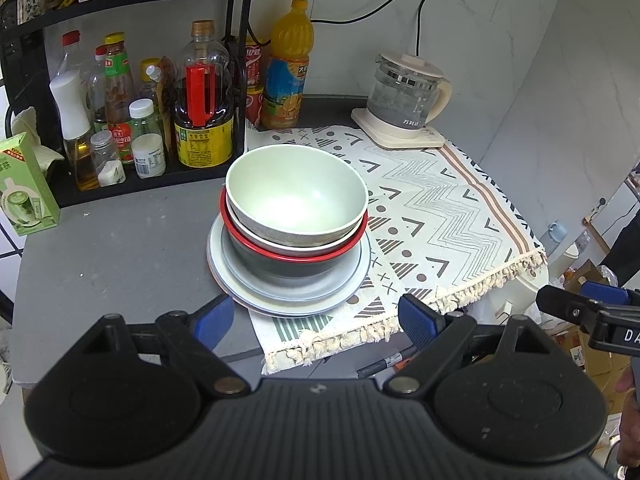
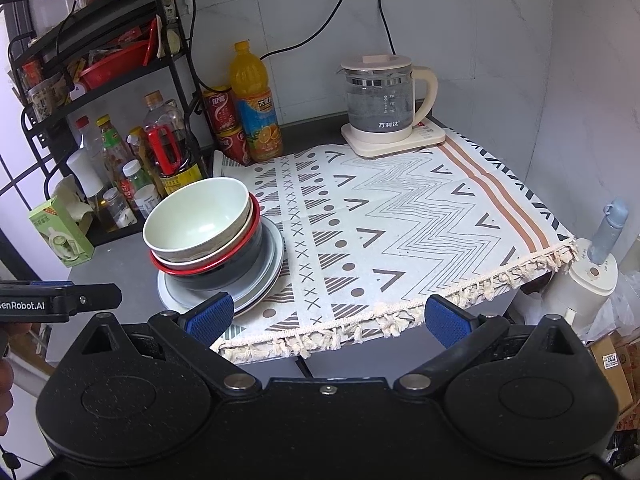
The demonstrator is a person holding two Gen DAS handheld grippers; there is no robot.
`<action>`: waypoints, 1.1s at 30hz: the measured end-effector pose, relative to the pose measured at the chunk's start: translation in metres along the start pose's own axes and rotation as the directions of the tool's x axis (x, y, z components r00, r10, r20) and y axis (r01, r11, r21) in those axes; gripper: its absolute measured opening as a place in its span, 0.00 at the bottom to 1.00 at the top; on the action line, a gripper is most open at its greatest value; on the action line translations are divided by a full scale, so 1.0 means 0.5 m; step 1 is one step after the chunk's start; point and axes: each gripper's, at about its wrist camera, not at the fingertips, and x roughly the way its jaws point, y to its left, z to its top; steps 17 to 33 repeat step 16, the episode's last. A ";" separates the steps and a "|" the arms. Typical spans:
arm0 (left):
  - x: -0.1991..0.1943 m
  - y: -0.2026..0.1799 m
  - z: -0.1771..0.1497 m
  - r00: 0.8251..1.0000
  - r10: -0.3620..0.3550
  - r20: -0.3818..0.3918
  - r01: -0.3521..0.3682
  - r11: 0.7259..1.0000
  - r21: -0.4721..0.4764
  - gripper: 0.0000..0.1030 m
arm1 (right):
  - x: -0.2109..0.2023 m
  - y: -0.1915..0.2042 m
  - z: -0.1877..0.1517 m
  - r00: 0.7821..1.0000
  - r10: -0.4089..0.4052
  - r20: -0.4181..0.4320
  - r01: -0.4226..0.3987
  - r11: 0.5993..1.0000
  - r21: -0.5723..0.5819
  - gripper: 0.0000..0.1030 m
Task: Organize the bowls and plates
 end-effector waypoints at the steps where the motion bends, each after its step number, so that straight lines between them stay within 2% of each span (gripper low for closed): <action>1: 0.000 -0.001 0.000 1.000 0.002 -0.001 -0.002 1.000 0.001 0.85 | 0.001 -0.001 -0.001 1.000 0.001 -0.003 -0.001 1.000 0.000 1.00; 33: 0.003 -0.001 -0.007 1.000 0.014 -0.021 -0.015 1.000 -0.017 0.85 | 0.007 -0.011 -0.010 1.000 0.007 -0.029 -0.007 1.000 0.004 1.00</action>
